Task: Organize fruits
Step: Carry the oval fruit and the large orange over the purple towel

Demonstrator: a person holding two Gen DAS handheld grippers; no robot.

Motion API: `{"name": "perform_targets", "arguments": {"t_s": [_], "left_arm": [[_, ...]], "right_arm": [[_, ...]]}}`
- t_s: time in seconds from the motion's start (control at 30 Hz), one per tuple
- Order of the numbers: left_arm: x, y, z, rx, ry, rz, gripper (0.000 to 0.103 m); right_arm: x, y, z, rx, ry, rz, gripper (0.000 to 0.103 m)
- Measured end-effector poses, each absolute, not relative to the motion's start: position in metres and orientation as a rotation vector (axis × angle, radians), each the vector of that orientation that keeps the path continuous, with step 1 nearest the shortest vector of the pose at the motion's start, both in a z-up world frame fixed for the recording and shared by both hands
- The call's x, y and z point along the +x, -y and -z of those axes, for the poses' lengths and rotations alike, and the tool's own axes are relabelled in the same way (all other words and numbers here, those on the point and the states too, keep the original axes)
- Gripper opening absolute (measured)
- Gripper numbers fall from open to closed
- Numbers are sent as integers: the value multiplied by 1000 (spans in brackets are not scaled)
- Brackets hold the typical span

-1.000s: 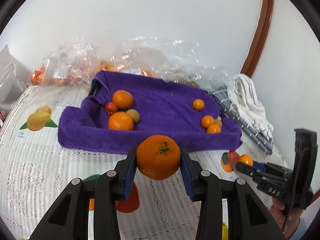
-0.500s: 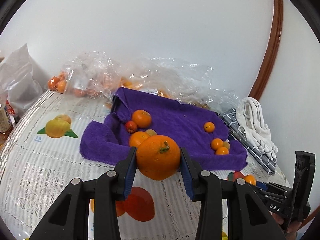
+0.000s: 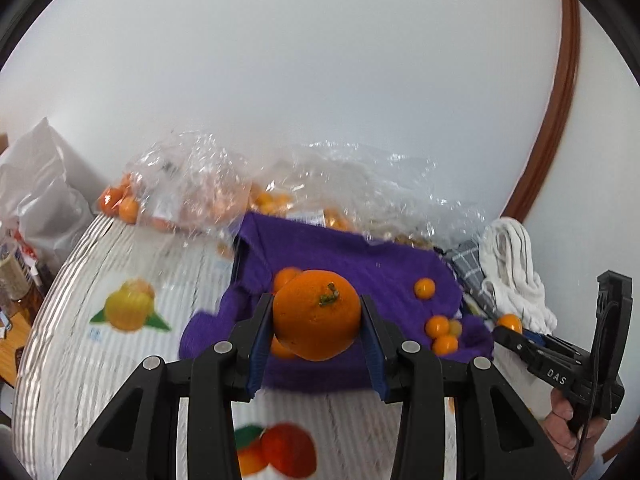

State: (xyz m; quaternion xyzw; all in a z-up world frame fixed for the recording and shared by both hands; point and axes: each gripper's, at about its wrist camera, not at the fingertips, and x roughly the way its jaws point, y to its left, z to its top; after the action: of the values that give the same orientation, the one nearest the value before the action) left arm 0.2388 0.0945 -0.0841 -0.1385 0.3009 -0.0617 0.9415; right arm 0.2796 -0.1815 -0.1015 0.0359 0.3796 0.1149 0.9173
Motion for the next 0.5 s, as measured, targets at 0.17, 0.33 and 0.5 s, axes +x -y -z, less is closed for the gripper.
{"name": "perform_targets", "arguments": {"t_s": [0.17,0.33,0.5], "left_arm": [[272,-82,84,-310,-601,116,39],[296,-69,109,-328,-611,119,39],[296,-59,136,-296,-604,77,39]], "right_arm": [[322,177,86,93,-749,-221,32],[348,178,96,121,-741,-199,32],[359,181,133,99,-810,-130,32]]}}
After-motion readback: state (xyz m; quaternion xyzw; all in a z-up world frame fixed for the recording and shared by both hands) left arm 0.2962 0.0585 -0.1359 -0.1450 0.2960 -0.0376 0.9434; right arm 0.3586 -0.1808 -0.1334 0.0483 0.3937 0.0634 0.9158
